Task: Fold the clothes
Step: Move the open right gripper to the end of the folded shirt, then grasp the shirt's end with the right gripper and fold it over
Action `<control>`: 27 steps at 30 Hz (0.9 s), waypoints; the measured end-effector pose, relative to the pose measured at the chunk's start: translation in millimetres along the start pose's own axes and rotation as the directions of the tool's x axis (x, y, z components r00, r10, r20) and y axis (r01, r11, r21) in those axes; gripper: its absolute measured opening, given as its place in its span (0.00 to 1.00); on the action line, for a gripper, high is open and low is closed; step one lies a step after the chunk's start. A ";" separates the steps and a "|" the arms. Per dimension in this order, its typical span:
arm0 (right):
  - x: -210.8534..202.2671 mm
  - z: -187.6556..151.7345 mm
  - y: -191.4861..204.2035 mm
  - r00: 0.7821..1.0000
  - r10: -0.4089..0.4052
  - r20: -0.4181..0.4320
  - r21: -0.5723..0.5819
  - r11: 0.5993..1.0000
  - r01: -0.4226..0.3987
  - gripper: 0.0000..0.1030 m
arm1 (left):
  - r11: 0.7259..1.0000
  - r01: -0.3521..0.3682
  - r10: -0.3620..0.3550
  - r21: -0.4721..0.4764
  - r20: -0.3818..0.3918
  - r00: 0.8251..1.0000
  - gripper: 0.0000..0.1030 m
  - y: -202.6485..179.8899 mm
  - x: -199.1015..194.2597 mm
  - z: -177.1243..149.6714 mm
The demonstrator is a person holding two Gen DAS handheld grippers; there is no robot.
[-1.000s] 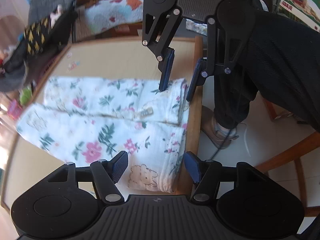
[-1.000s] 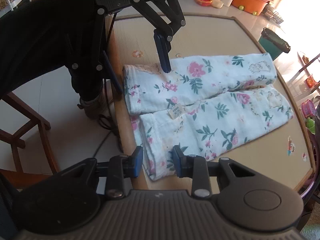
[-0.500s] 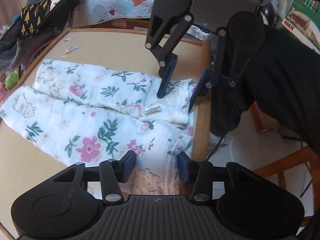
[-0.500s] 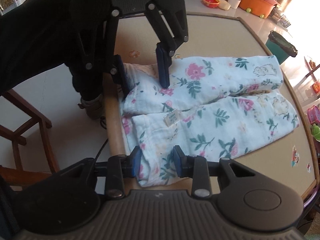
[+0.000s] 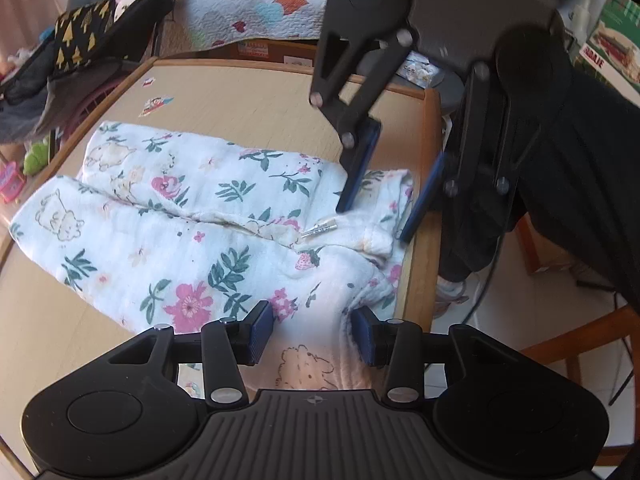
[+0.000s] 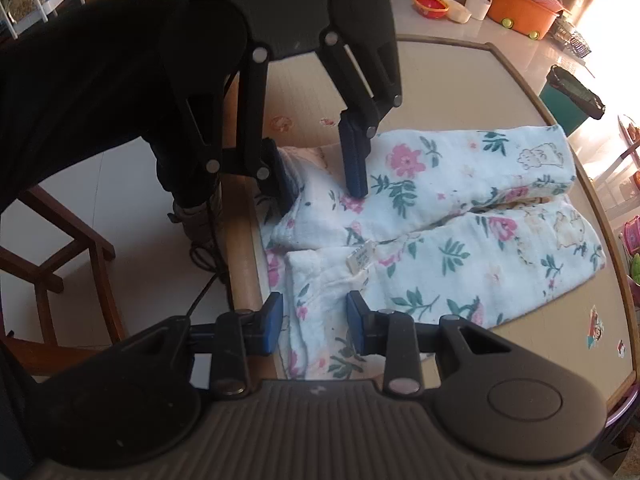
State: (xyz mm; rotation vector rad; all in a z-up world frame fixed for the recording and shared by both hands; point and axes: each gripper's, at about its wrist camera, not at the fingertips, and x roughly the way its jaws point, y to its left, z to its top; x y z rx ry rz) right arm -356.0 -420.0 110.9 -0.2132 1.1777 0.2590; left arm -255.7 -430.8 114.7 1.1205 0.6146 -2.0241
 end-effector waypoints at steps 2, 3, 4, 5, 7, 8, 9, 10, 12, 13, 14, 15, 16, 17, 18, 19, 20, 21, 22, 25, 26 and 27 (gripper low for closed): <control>2.1 0.6 1.6 1.000 -0.001 -0.006 -0.006 1.000 0.001 0.32 | 0.999 0.047 -0.047 -0.020 0.030 0.998 0.43 0.0 -6.1 0.1; 1.3 0.9 2.3 1.000 -0.004 -0.005 -0.009 1.000 0.004 0.32 | 0.997 0.071 -0.070 -0.028 0.050 0.996 0.44 -1.1 -10.2 -0.2; -0.8 1.1 2.7 1.000 -0.005 -0.002 -0.011 1.000 0.005 0.32 | 0.995 0.091 -0.088 -0.036 0.068 0.994 0.44 -2.1 -14.1 -0.3; -2.7 1.2 2.8 1.000 -0.006 0.001 -0.012 1.000 0.006 0.32 | 0.994 0.101 -0.097 -0.038 0.077 0.992 0.44 -3.7 -16.8 -0.7; -4.1 1.1 2.6 1.000 -0.005 -0.001 -0.017 1.000 0.005 0.32 | 0.994 0.102 -0.100 -0.027 0.072 0.992 0.45 -8.3 -18.3 -1.8; -3.3 1.0 2.3 1.000 -0.004 -0.008 -0.021 1.000 0.004 0.32 | 0.996 0.091 -0.091 -0.007 0.048 0.995 0.45 -11.1 -14.9 -2.6; -1.0 0.9 2.3 1.000 -0.001 -0.016 -0.021 1.000 0.000 0.32 | 0.996 0.091 -0.091 0.004 0.024 0.996 0.45 -12.8 -10.7 -3.9; 1.6 0.7 2.3 1.000 0.003 -0.024 -0.021 1.000 -0.004 0.32 | 0.995 0.095 -0.095 0.010 0.001 0.995 0.45 -13.9 -6.3 -5.5; 3.6 0.6 2.1 1.000 0.007 -0.014 -0.012 1.000 -0.008 0.32 | 0.994 0.106 -0.106 0.005 -0.009 0.994 0.46 -13.5 -0.9 -7.5; 4.0 0.3 1.9 1.000 0.008 -0.010 -0.006 1.000 -0.008 0.32 | 0.994 0.111 -0.111 -0.001 -0.003 0.994 0.46 -12.6 -0.3 -7.8; 4.2 0.0 1.6 1.000 0.008 -0.007 -0.001 1.000 -0.008 0.32 | 0.993 0.115 -0.115 0.001 -0.002 0.993 0.46 -12.2 -0.1 -7.9; 4.2 -0.2 1.4 1.000 0.010 -0.005 -0.004 1.000 -0.010 0.32 | 0.993 0.120 -0.120 0.010 -0.002 0.993 0.46 -11.5 0.1 -7.9; 4.1 -0.5 1.1 1.000 0.012 -0.004 -0.009 1.000 -0.012 0.32 | 0.992 0.127 -0.127 0.022 -0.002 0.992 0.46 -10.5 0.4 -8.0; 4.6 -0.1 0.8 1.000 0.014 -0.007 -0.011 1.000 -0.014 0.32 | 0.991 0.133 -0.133 0.024 -0.002 0.991 0.46 -8.5 0.8 -8.1; 5.2 0.4 0.6 1.000 0.015 -0.010 -0.012 1.000 -0.015 0.32 | 0.990 0.139 -0.139 0.026 -0.001 0.990 0.46 -6.8 1.3 -8.1; 5.8 0.9 0.3 1.000 0.017 -0.014 -0.012 1.000 -0.017 0.32 | 0.989 0.144 -0.144 0.024 0.000 0.990 0.44 -4.9 1.7 -7.9; 6.3 2.0 0.3 1.000 0.018 -0.019 -0.017 1.000 -0.018 0.32 | 0.989 0.148 -0.148 0.020 0.001 0.989 0.43 -2.9 2.0 -7.7; 6.7 3.4 -0.4 0.999 0.020 -0.026 -0.013 1.000 -0.020 0.32 | 0.988 0.152 -0.152 0.017 0.002 0.988 0.39 -0.8 2.3 -7.5; 7.1 4.8 -1.2 0.999 0.023 -0.032 -0.007 1.000 -0.023 0.32 | 0.988 0.152 -0.152 0.012 0.002 0.988 0.32 1.8 2.7 -7.0; 8.3 8.0 -2.9 0.998 0.024 -0.051 0.008 1.000 -0.024 0.32 | 0.989 0.150 -0.150 -0.014 0.005 0.989 0.20 10.5 3.0 -6.9; 8.6 8.9 -3.3 0.998 0.023 -0.057 0.013 1.000 -0.022 0.30 | 0.989 0.149 -0.149 -0.016 0.007 0.989 0.20 11.7 3.2 -7.1; 9.0 9.8 -3.8 0.998 0.022 -0.063 0.018 1.000 -0.021 0.28 | 0.989 0.146 -0.146 -0.013 0.006 0.989 0.20 11.7 3.4 -7.0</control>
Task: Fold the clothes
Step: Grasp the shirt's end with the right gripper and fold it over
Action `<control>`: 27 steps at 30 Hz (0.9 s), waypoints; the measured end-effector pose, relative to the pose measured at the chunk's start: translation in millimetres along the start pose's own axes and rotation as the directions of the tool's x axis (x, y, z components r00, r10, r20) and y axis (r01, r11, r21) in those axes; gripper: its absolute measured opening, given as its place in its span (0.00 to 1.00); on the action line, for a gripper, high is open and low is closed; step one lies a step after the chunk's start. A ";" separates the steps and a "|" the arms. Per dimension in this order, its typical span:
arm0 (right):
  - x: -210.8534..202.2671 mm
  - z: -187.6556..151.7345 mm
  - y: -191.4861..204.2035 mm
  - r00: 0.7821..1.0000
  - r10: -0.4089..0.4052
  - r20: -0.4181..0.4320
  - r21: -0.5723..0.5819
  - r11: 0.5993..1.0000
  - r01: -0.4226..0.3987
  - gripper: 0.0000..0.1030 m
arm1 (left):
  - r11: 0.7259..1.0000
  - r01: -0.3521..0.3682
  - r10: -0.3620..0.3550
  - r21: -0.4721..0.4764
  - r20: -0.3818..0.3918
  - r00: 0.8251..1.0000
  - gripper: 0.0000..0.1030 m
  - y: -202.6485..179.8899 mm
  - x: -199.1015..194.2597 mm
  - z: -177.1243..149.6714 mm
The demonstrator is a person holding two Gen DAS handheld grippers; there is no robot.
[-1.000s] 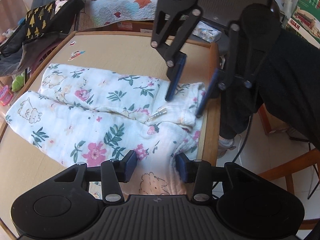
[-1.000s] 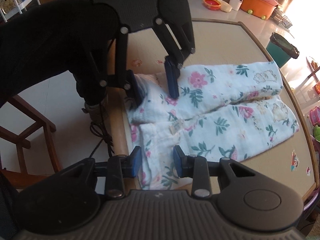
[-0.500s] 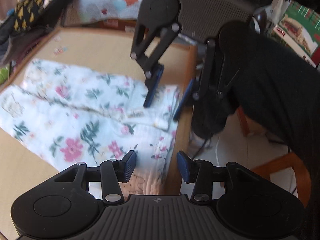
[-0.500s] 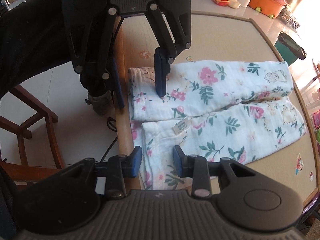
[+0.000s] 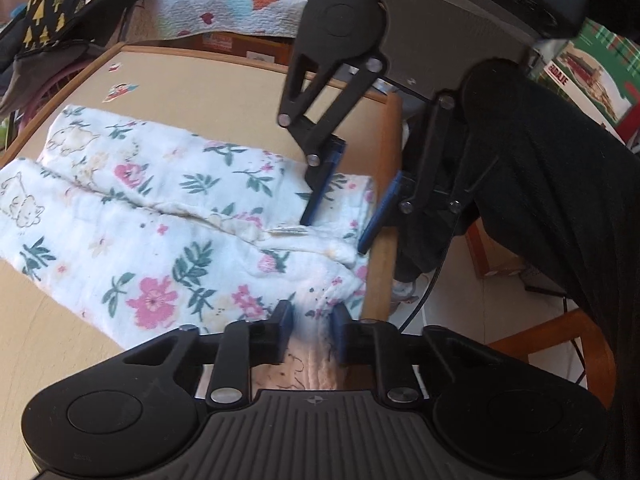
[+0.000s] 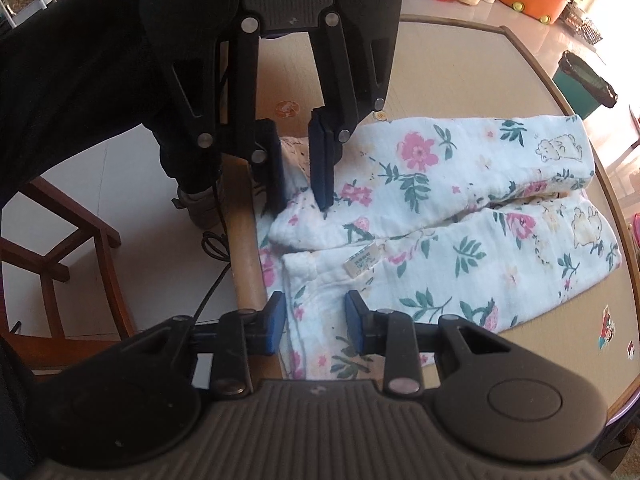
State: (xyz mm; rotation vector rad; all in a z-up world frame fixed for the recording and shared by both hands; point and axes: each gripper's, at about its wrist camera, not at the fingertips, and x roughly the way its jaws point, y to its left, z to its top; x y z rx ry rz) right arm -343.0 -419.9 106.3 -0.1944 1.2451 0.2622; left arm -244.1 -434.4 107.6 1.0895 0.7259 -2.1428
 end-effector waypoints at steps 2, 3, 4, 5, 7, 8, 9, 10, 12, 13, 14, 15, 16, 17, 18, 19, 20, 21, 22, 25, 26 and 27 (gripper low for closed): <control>0.3 1.7 -1.4 1.000 -0.005 -0.008 0.008 1.000 0.005 0.20 | 1.000 -0.009 0.009 0.010 -0.003 1.000 0.20 -1.7 0.0 1.1; 0.3 2.4 -2.1 1.000 -0.011 -0.009 0.010 1.000 0.011 0.14 | 1.000 -0.013 0.013 0.014 -0.005 1.000 0.20 -2.7 0.0 1.8; 0.3 2.7 -2.6 1.000 -0.015 -0.010 0.015 1.000 0.015 0.12 | 1.000 -0.014 0.014 0.005 -0.006 1.000 0.20 -2.2 0.2 2.5; 0.4 3.1 -3.1 1.000 -0.018 -0.011 0.020 1.000 0.018 0.10 | 1.000 -0.014 0.014 -0.010 -0.007 1.000 0.20 -1.3 0.3 3.3; 0.2 3.4 -4.9 1.000 -0.019 -0.014 0.048 0.999 0.020 0.09 | 0.999 -0.013 0.013 -0.039 -0.007 1.000 0.20 0.2 0.5 4.8; -1.2 3.0 -6.5 1.000 -0.008 -0.010 0.069 0.998 0.009 0.08 | 0.999 -0.009 0.009 -0.046 -0.004 1.000 0.20 0.0 0.0 4.9; -2.8 2.6 -8.2 1.000 0.004 -0.005 0.090 0.996 -0.004 0.08 | 0.999 0.000 0.000 -0.046 -0.001 1.000 0.20 -1.3 -0.9 4.6; -5.7 2.3 -10.2 1.000 0.020 0.003 0.110 0.994 -0.020 0.08 | 0.999 0.011 -0.011 -0.047 0.000 1.000 0.20 -2.7 -2.2 4.1; -12.2 2.0 -13.2 0.999 0.046 0.018 0.138 0.989 -0.048 0.08 | 0.998 0.033 -0.033 -0.050 0.003 0.999 0.20 -5.3 -5.1 3.1; -15.4 2.2 -13.9 0.998 0.056 0.022 0.144 0.988 -0.058 0.08 | 0.998 0.045 -0.044 -0.053 0.005 0.999 0.20 -6.5 -6.9 2.7; -18.7 2.4 -14.6 0.997 0.066 0.027 0.150 0.986 -0.069 0.08 | 0.997 0.053 -0.052 -0.054 0.008 0.999 0.20 -7.7 -8.7 2.4; -21.4 2.8 -15.0 0.997 0.073 0.033 0.155 0.985 -0.077 0.08 | 0.997 0.059 -0.059 -0.055 0.010 0.998 0.20 -8.9 -10.5 2.2; -24.1 3.2 -15.3 0.996 0.079 0.038 0.159 0.984 -0.084 0.08 | 0.997 0.063 -0.063 -0.053 0.012 0.998 0.20 -10.0 -12.1 2.1; -27.0 3.7 -15.9 0.996 0.080 0.048 0.165 0.982 -0.087 0.08 | 0.997 0.062 -0.061 -0.049 0.014 0.998 0.20 -11.3 -13.4 2.0; -29.8 4.3 -17.6 0.995 0.087 0.057 0.178 0.979 -0.096 0.08 | 0.997 0.055 -0.055 -0.046 0.018 0.998 0.20 -12.9 -15.1 2.0; -32.6 5.1 -19.3 0.994 0.091 0.067 0.186 0.977 -0.102 0.08 | 0.998 0.053 -0.051 -0.047 0.024 0.998 0.20 -13.6 -16.8 2.3; -35.3 6.2 -20.7 0.994 0.088 0.072 0.190 0.977 -0.100 0.08 | 0.998 0.049 -0.048 -0.048 0.035 0.998 0.20 -13.9 -18.8 2.6; -36.8 7.4 -21.7 0.993 0.089 0.072 0.193 0.976 -0.102 0.08 | 0.998 0.045 -0.042 -0.052 0.046 0.998 0.20 -14.0 -20.8 2.8; -38.2 8.6 -22.6 0.993 0.092 0.071 0.195 0.975 -0.104 0.08 | 0.998 0.036 -0.033 -0.051 0.056 0.998 0.22 -15.3 -22.3 3.2; -34.6 9.7 -20.6 0.995 0.091 0.031 0.174 0.980 -0.096 0.08 | 1.000 -0.017 0.018 -0.012 0.077 0.997 0.27 -24.6 -22.8 3.1; -30.1 9.7 -16.4 0.997 0.083 0.012 0.161 0.983 -0.083 0.08 | 1.000 -0.031 0.030 0.003 0.076 0.997 0.29 -28.1 -20.4 2.2; -25.6 8.8 -13.1 0.997 0.077 -0.005 0.152 0.985 -0.075 0.08 | 0.999 -0.038 0.037 0.014 0.072 0.997 0.32 -31.0 -17.6 1.2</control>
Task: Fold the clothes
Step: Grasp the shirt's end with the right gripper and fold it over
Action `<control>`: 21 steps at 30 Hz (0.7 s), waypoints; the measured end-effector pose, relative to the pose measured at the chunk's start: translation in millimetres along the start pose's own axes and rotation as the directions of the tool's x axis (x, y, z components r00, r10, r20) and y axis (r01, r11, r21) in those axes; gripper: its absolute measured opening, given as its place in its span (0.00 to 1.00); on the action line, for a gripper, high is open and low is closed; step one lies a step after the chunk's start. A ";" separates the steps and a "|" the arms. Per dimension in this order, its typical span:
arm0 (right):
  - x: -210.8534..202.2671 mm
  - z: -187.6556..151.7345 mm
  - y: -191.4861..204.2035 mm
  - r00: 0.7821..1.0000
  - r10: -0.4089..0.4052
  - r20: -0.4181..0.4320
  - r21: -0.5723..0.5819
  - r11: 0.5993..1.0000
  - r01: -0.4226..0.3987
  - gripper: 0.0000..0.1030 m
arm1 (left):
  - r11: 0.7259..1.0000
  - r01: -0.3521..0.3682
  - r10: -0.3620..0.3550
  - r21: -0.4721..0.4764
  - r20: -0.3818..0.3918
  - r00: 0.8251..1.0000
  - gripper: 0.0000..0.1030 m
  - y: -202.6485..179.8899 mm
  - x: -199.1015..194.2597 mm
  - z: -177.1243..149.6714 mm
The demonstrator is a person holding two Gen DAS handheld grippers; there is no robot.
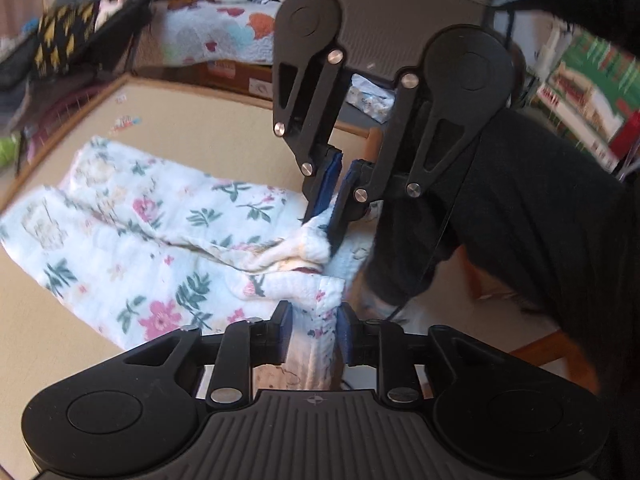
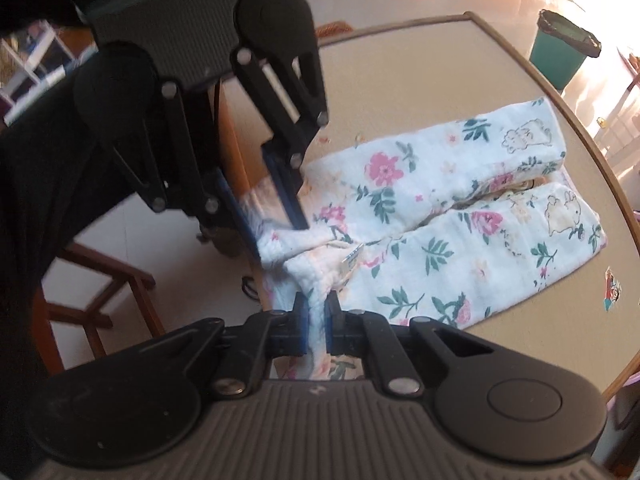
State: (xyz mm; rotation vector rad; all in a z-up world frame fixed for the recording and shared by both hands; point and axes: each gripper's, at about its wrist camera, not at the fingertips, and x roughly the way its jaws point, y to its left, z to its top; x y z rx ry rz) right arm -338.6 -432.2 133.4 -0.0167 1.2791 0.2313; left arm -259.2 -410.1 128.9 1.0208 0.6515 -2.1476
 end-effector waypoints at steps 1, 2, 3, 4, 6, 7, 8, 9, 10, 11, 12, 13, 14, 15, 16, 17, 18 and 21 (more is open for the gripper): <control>4.2 -1.7 2.0 1.000 -0.006 -0.012 -0.007 1.000 0.006 0.08 | 1.000 -0.006 0.006 0.012 -0.004 1.000 0.33 -3.1 2.6 -1.1; 7.4 -3.6 3.3 1.000 -0.011 -0.015 -0.007 1.000 0.011 0.08 | 1.000 -0.004 0.005 0.014 -0.011 1.000 0.33 -4.7 5.5 -1.6; 8.9 -5.5 3.1 1.000 -0.005 -0.017 0.002 1.000 0.005 0.08 | 1.000 0.002 -0.001 0.011 -0.020 1.000 0.34 -5.6 8.4 -1.8; 9.7 -7.4 3.1 1.000 0.001 -0.014 0.010 1.000 -0.001 0.08 | 1.000 0.004 -0.003 0.014 -0.027 1.000 0.34 -7.1 11.1 -2.4; 9.9 -11.2 5.8 1.000 -0.003 -0.005 0.007 1.000 0.003 0.11 | 1.000 0.002 -0.001 0.029 -0.040 0.999 0.34 -10.3 13.6 -3.9; 9.6 -13.1 7.8 1.000 -0.007 0.001 0.001 1.000 0.007 0.12 | 0.999 -0.001 0.002 0.032 -0.044 0.999 0.34 -10.8 15.2 -4.6; 8.0 -14.8 10.4 1.000 -0.014 0.011 -0.004 1.000 0.014 0.14 | 0.999 -0.004 0.006 0.034 -0.046 0.999 0.34 -11.0 16.6 -5.3; 6.2 -16.5 13.1 1.000 -0.022 0.020 -0.009 1.000 0.022 0.19 | 0.999 -0.006 0.008 0.033 -0.045 0.999 0.35 -10.5 17.7 -5.5; 4.4 -18.1 15.7 0.999 -0.030 0.030 -0.014 0.999 0.030 0.22 | 1.000 -0.008 0.009 0.029 -0.044 0.999 0.35 -9.6 18.7 -5.5; 2.7 -19.5 20.2 0.999 -0.035 0.042 -0.029 0.999 0.036 0.31 | 1.000 -0.008 0.010 0.027 -0.044 0.999 0.35 -9.5 19.6 -5.0; 1.0 -21.0 25.0 0.998 -0.040 0.053 -0.045 0.998 0.042 0.34 | 1.000 -0.009 0.010 0.029 -0.045 0.999 0.35 -9.7 20.5 -4.5; -0.6 -22.4 29.8 0.997 -0.044 0.065 -0.062 0.997 0.048 0.34 | 0.999 -0.010 0.012 0.033 -0.047 0.999 0.36 -9.9 21.4 -4.3; 0.6 -23.0 35.2 0.997 -0.049 0.060 -0.081 0.995 0.054 0.34 | 0.999 -0.013 0.015 0.038 -0.050 0.999 0.36 -10.2 22.3 -4.0; 3.7 -23.4 41.6 0.996 -0.064 0.057 -0.106 0.992 0.070 0.34 | 0.999 -0.016 0.018 0.043 -0.052 0.998 0.36 -10.3 23.1 -4.0; 7.1 -23.9 48.2 0.995 -0.081 0.054 -0.132 0.987 0.088 0.34 | 0.999 -0.019 0.021 0.047 -0.054 0.998 0.36 -11.6 23.4 -4.0; 10.8 -24.6 54.3 0.993 -0.100 0.056 -0.158 0.982 0.107 0.34 | 0.999 -0.021 0.024 0.049 -0.055 0.998 0.36 -13.6 23.6 -4.0; 15.2 -25.1 60.4 0.991 -0.121 0.053 -0.184 0.974 0.129 0.34 | 0.998 -0.024 0.027 0.051 -0.056 0.998 0.36 -15.6 23.7 -3.9; 26.0 -27.3 76.8 0.980 -0.194 0.053 -0.277 0.940 0.201 0.34 | 0.999 -0.027 0.029 0.045 -0.055 0.998 0.36 -15.8 24.6 -3.6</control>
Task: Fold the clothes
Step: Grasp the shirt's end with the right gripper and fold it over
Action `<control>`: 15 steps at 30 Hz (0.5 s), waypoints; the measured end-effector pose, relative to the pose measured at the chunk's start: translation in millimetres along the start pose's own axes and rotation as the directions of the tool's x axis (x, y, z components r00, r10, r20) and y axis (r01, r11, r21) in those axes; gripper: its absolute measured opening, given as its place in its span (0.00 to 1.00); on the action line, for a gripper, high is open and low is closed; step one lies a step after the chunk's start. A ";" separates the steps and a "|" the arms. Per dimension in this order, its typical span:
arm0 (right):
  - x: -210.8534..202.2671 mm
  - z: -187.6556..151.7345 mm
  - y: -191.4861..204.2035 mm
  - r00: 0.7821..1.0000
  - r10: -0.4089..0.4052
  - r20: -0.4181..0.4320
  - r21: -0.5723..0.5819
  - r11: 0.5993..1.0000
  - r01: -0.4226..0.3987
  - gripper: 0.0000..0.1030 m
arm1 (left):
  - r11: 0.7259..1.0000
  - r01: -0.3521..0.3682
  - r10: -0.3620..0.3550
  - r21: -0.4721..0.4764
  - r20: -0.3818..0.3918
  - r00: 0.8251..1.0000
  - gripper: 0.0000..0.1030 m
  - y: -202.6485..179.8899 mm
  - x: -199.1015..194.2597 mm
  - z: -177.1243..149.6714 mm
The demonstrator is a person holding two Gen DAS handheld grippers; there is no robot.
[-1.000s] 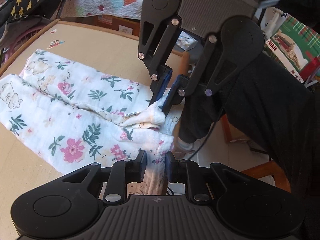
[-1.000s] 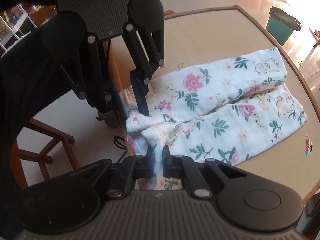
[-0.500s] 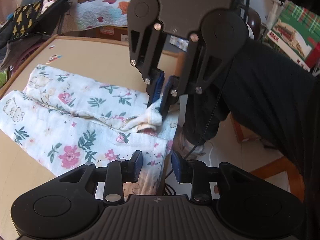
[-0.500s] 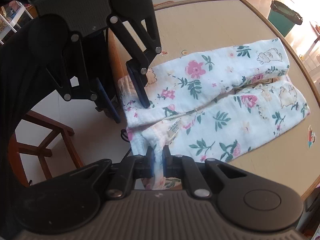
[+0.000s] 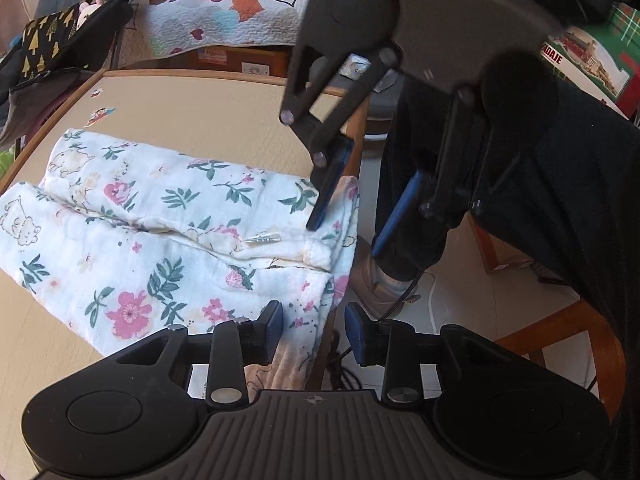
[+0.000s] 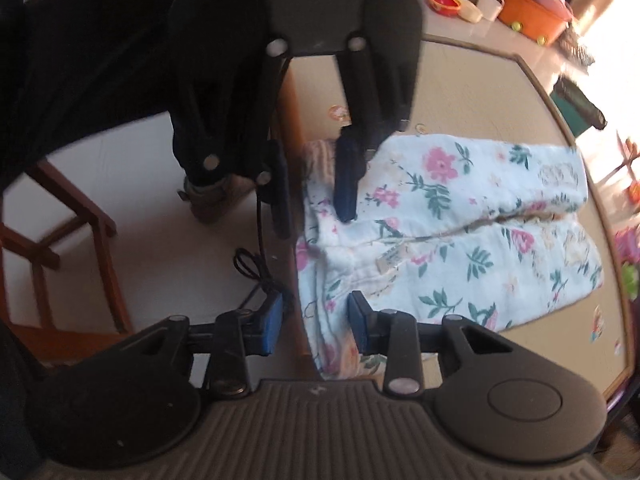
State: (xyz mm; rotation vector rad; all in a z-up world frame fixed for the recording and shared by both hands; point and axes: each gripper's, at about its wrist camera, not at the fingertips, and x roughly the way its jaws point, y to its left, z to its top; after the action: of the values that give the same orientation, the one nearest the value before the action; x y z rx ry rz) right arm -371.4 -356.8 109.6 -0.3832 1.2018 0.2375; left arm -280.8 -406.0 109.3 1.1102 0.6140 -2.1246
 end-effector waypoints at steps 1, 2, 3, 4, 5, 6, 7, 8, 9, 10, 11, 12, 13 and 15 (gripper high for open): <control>1.7 0.8 4.2 1.000 -0.019 -0.004 -0.022 1.000 0.019 0.34 | 1.000 0.000 0.000 -0.003 0.002 1.000 0.36 0.3 -0.1 -0.1; 3.2 1.5 8.6 0.999 -0.037 -0.009 -0.041 0.998 0.036 0.34 | 1.000 0.000 0.000 -0.005 0.003 1.000 0.36 0.5 -0.4 -0.4; 4.6 2.1 11.6 0.999 -0.048 -0.014 -0.057 0.997 0.047 0.34 | 1.000 0.000 0.000 -0.006 0.004 1.000 0.36 0.6 -0.7 -0.7; 5.9 2.4 12.1 0.998 -0.056 -0.025 -0.064 0.996 0.054 0.34 | 1.000 0.000 0.000 -0.008 0.006 1.000 0.36 1.0 -0.5 -0.8; 7.1 2.6 12.2 0.997 -0.063 -0.038 -0.069 0.996 0.061 0.33 | 1.000 0.000 0.000 -0.009 0.008 1.000 0.36 1.4 -0.1 -0.9; 7.4 3.0 10.3 0.997 -0.067 -0.040 -0.059 0.996 0.065 0.27 | 1.000 0.000 0.000 -0.011 0.009 1.000 0.36 1.6 0.3 -1.2; 6.5 2.9 5.9 0.997 -0.063 -0.039 -0.034 0.998 0.061 0.23 | 1.000 -0.001 0.001 -0.012 0.011 1.000 0.36 2.1 0.6 -1.2; 5.1 3.1 -0.2 0.998 -0.047 -0.039 -0.002 0.999 0.046 0.20 | 1.000 -0.002 0.002 -0.013 0.013 1.000 0.36 2.6 0.6 -1.1; 3.7 3.4 -6.1 0.999 -0.022 -0.036 0.030 0.999 0.023 0.19 | 1.000 -0.001 0.001 -0.014 0.015 1.000 0.36 2.9 0.1 -1.2; 2.3 3.4 -11.3 0.999 0.001 -0.034 0.056 0.998 0.001 0.19 | 1.000 -0.002 0.002 -0.015 0.017 1.000 0.36 3.0 -0.6 -1.2; 0.9 3.4 -16.4 0.999 0.022 -0.032 0.080 0.997 -0.020 0.17 | 1.000 -0.005 0.005 -0.014 0.021 1.000 0.36 3.0 -1.5 -1.2; -1.2 3.5 -22.0 0.999 0.040 -0.026 0.107 0.994 -0.037 0.15 | 1.000 -0.005 0.006 -0.014 0.024 1.000 0.36 3.1 -2.6 -1.1; -3.4 3.6 -27.8 0.998 0.056 -0.020 0.135 0.989 -0.053 0.11 | 1.000 -0.005 0.005 -0.014 0.027 1.000 0.36 3.3 -3.8 -1.0; -8.1 4.3 -38.9 0.997 0.080 -0.004 0.187 0.979 -0.077 0.08 | 1.000 -0.008 0.008 -0.016 0.036 0.999 0.36 3.5 -7.1 -1.1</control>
State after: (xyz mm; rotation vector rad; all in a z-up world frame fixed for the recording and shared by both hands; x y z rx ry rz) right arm -355.8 -390.3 124.8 -0.1733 1.2401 0.1886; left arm -274.6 -405.3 114.4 1.0615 0.6075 -2.1250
